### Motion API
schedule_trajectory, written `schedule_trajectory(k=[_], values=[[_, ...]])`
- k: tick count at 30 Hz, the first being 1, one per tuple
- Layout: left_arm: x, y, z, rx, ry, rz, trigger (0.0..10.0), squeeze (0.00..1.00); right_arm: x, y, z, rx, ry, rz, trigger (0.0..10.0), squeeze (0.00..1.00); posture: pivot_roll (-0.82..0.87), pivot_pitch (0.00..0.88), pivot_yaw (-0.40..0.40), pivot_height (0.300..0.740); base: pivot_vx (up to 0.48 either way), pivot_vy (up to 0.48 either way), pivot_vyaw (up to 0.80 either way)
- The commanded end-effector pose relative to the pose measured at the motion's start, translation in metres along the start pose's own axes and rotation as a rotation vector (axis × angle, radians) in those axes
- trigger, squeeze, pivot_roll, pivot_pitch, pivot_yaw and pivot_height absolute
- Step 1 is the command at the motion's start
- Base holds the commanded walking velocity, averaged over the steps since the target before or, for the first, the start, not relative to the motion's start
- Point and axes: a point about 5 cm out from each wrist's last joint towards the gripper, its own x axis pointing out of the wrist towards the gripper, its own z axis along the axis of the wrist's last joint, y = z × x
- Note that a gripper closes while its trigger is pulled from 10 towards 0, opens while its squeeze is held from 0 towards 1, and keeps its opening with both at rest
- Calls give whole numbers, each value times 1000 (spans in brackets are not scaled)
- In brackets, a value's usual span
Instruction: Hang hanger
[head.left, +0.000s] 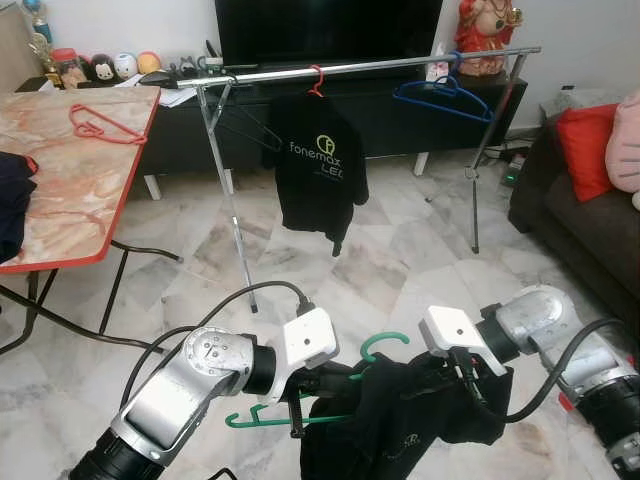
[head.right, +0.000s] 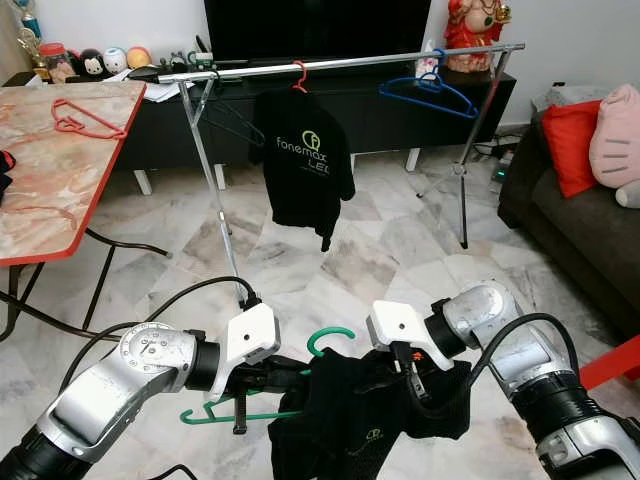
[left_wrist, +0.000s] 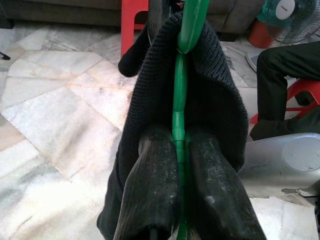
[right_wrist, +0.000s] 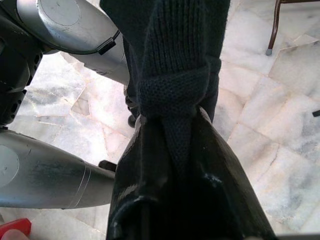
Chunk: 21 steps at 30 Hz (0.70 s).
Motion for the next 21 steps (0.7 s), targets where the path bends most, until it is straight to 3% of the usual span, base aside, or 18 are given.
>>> schedule_trajectory(k=[1,14,15,21], values=[[-2,8,23,84,-68,39,10000,0,10,3,1,-18,21,59,0,0,-20,0,-50,740,0,0,0],[-2,12,27,107,-70,42,10000,0,12,4,1,-18,20,66,0,0,-23,0,-47,740,0,0,0],[-2,11,26,112,-68,35,10000,1000,12,4,1,-18,20,67,0,0,-23,0,-46,740,0,0,0],[-5,12,21,117,-33,25,10000,1000,11,4,0,-18,30,53,0,0,-21,0,-44,740,0,0,0]])
